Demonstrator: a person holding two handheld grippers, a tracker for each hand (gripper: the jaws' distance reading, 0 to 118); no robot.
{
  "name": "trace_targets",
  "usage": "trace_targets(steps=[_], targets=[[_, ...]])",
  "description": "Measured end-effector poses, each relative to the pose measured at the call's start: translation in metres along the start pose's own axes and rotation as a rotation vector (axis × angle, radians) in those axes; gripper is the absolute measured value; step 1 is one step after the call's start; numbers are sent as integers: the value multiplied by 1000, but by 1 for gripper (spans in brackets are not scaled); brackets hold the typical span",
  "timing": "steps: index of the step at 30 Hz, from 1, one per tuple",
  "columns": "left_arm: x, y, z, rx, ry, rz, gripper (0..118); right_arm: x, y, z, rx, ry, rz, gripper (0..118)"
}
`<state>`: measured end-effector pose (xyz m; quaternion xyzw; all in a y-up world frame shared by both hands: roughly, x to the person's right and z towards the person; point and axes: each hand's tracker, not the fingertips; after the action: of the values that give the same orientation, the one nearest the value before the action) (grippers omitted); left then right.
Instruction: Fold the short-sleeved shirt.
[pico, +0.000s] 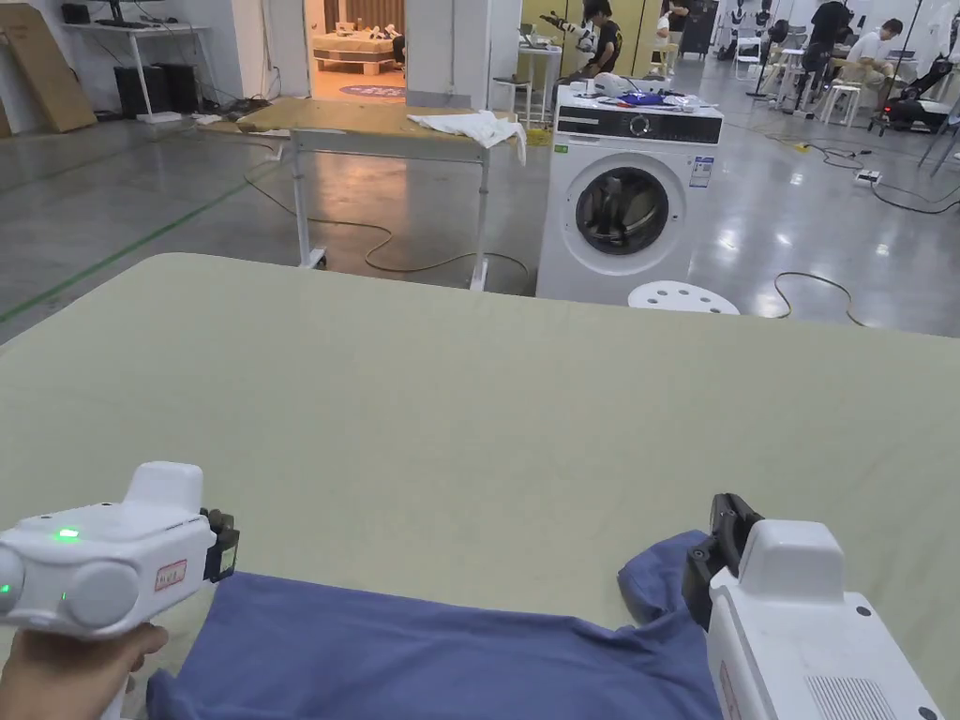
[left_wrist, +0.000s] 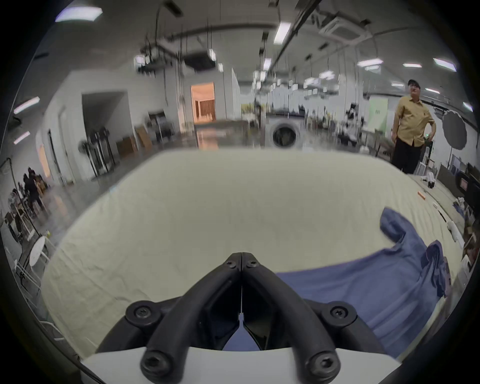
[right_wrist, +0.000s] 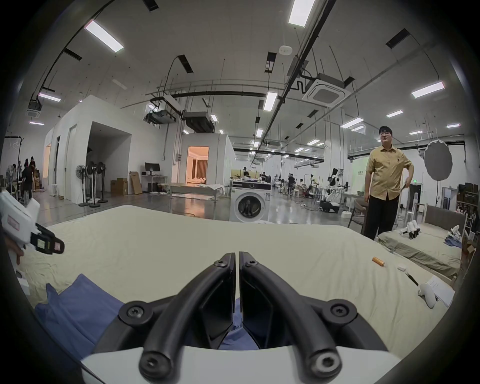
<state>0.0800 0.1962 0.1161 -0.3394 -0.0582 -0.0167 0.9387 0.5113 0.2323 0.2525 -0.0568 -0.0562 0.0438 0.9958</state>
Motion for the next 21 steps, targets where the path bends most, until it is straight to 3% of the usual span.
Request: trace_targets(steps=[4,6,7,8,10,13,16,18,21], targets=[[-8,10,-34,-126,-35,27,4,9,-9,-7,-51,-10,6,2],[-14,12,-52,-193,-30,48,24,14,-15,-10,-80,-17,4,2],[-15,12,-60,-227,-24,61,41,17,-18,-11,-92,-22,2,2],[-8,12,-61,-263,-39,67,49,20,-20,-12,-103,-27,-1,2],[-7,9,-74,-326,-56,76,54,26,-26,-14,-124,-39,-1,2],[2,2,-88,-405,25,46,54,34,-34,-16,-154,-50,-3,2],[13,1,-82,-366,26,45,49,43,-42,-19,-190,-58,-2,2],[23,-1,-79,-347,37,2,37,49,-46,-23,-214,-64,-4,2],[31,-3,-79,-329,18,-46,8,63,-49,-40,-292,-67,-8,2]])
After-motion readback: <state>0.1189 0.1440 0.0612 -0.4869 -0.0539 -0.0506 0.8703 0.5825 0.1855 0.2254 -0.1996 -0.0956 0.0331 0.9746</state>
